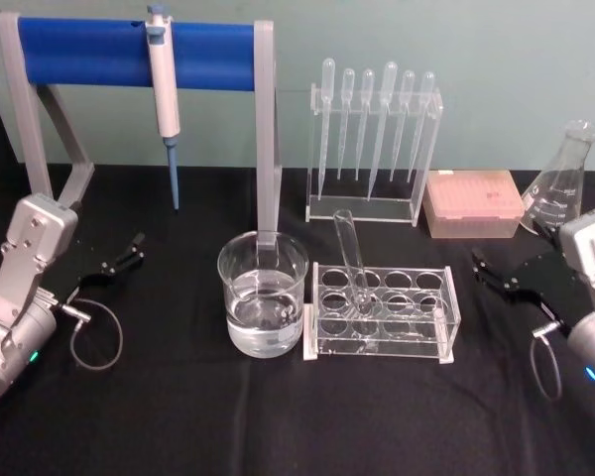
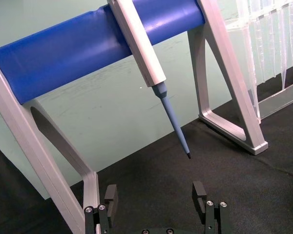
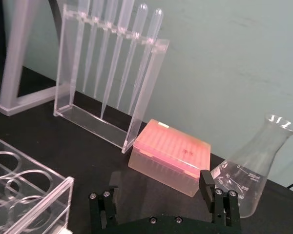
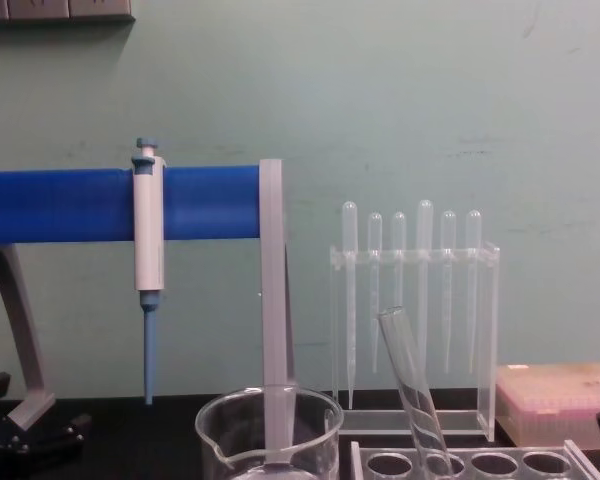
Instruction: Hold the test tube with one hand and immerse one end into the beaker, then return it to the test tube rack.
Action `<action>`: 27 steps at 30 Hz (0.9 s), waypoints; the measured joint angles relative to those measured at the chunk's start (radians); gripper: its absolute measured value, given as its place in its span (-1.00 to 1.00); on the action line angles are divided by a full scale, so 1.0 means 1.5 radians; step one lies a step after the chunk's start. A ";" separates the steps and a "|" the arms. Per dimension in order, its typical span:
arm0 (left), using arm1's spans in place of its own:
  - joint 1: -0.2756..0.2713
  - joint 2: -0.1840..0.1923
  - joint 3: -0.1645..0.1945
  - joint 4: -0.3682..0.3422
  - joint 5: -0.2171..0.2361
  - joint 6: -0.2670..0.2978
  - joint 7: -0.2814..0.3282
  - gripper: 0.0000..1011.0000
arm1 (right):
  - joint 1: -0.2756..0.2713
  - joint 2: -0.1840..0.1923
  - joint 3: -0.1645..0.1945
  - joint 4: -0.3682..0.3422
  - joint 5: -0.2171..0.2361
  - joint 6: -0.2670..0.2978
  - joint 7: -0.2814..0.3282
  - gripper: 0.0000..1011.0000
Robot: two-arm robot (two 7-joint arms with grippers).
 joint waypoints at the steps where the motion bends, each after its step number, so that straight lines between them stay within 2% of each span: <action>1: 0.000 0.000 0.000 0.000 0.000 0.000 0.000 0.98 | -0.007 0.003 0.004 -0.009 0.001 0.000 0.000 0.98; 5: 0.000 0.000 0.000 0.000 0.000 0.000 0.000 0.98 | -0.064 0.034 0.033 -0.097 0.016 0.004 0.001 0.98; 8: 0.000 0.000 0.000 0.000 0.000 0.000 0.000 0.98 | -0.093 0.051 0.049 -0.142 0.034 0.010 0.011 0.98; 10: 0.000 0.000 0.000 0.000 0.000 0.000 0.000 0.98 | -0.117 0.064 0.062 -0.179 0.061 0.014 0.033 0.98; 13: 0.000 0.000 0.000 0.000 0.000 0.000 0.000 0.98 | -0.131 0.074 0.070 -0.214 0.093 0.026 0.070 0.98; 18: 0.000 0.000 0.000 0.000 0.000 0.000 0.000 0.98 | -0.110 0.072 0.059 -0.229 0.127 0.052 0.138 0.98; 21: 0.000 0.000 0.000 0.000 0.000 0.000 0.000 0.98 | -0.068 0.054 0.036 -0.219 0.146 0.082 0.195 0.98; 24: 0.000 0.000 0.000 0.000 0.000 0.000 0.000 0.98 | -0.042 0.039 0.023 -0.206 0.155 0.099 0.224 0.98; 27: 0.000 0.000 0.000 0.000 0.000 0.000 0.000 0.98 | 0.004 0.012 -0.003 -0.180 0.151 0.128 0.258 0.98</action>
